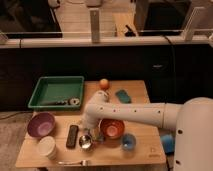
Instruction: Place towel in table surface
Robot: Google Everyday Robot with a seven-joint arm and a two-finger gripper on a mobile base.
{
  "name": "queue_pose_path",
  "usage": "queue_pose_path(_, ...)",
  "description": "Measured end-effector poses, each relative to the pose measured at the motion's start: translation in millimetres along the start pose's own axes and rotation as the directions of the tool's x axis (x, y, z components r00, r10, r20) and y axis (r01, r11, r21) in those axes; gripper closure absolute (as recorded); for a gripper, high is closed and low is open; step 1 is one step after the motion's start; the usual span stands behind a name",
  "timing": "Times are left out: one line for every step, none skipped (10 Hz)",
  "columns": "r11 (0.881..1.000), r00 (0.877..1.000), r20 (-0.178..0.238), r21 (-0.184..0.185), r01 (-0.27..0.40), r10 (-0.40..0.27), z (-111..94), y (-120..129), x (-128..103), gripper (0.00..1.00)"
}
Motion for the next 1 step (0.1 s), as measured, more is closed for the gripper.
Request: queue_pose_path(1.0, 1.0, 0.0, 0.0, 0.0, 0.0, 0.1, 0.0, 0.0, 0.2)
